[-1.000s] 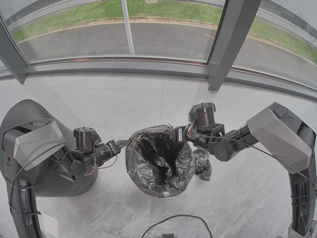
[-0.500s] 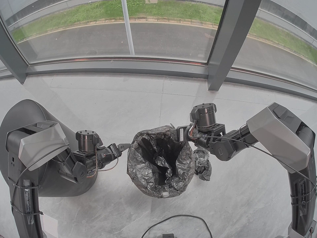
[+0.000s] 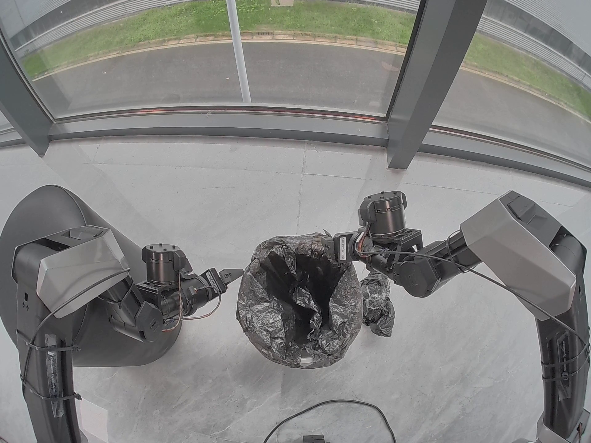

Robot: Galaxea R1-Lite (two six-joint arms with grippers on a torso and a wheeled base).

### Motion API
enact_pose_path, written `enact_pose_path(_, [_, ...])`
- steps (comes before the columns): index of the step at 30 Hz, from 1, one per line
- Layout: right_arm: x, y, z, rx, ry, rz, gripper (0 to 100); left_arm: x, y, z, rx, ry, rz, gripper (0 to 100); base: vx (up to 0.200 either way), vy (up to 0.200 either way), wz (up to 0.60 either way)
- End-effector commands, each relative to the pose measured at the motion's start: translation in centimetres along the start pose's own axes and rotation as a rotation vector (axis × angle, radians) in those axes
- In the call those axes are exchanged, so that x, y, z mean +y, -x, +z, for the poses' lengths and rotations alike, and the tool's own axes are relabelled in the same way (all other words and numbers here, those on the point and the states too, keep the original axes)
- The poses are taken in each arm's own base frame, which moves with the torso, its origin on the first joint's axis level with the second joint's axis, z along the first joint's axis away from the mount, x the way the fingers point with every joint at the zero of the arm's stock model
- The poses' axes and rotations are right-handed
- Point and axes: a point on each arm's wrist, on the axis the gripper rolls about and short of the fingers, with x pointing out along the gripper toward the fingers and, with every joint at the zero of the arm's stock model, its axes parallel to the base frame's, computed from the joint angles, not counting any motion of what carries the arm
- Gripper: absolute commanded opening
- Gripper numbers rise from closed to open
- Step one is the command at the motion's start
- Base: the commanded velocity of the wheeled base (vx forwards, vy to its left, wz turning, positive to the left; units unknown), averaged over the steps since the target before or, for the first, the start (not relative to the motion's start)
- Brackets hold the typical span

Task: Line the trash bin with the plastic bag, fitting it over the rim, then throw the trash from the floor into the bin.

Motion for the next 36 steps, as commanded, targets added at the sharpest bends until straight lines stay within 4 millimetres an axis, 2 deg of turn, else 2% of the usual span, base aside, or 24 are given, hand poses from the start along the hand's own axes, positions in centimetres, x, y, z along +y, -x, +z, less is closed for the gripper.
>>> enact_pose_path(1, [-0.2,-0.2,-0.2,0.002,0.000,-0.011,100,0.1,0.0,0.0,-0.001,0.001,0.001,100,0.000,0.000,0.00])
enact_pose_path(7, [0.0,0.2,0.4,-0.012,-0.007,-0.006,100,-0.1,0.2,0.2,-0.006,0.001,-0.001,100,0.000,0.000,0.00])
enact_pose_path(13, [0.6,2.2,2.3,-0.048,-0.024,0.016,100,-1.4,1.8,1.2,-0.036,-0.004,-0.023,100,0.000,0.000,0.00])
enact_pose_path(18, [1.4,4.9,3.7,-0.069,-0.024,0.043,100,-3.1,4.2,1.6,-0.059,-0.018,-0.049,100,0.000,0.000,0.00])
enact_pose_path(26, [2.3,6.3,2.8,-0.042,-0.008,0.070,100,-4.5,7.4,1.3,-0.080,-0.037,-0.078,100,0.000,0.000,0.00])
enact_pose_path(31, [0.9,7.1,1.8,-0.033,-0.016,0.059,100,-5.0,9.1,0.9,-0.071,-0.038,-0.077,100,0.000,0.000,0.00])
enact_pose_path(36, [-2.4,8.1,0.0,-0.022,-0.035,0.052,100,-6.6,9.7,-2.2,0.028,-0.068,-0.104,100,0.000,0.000,0.00])
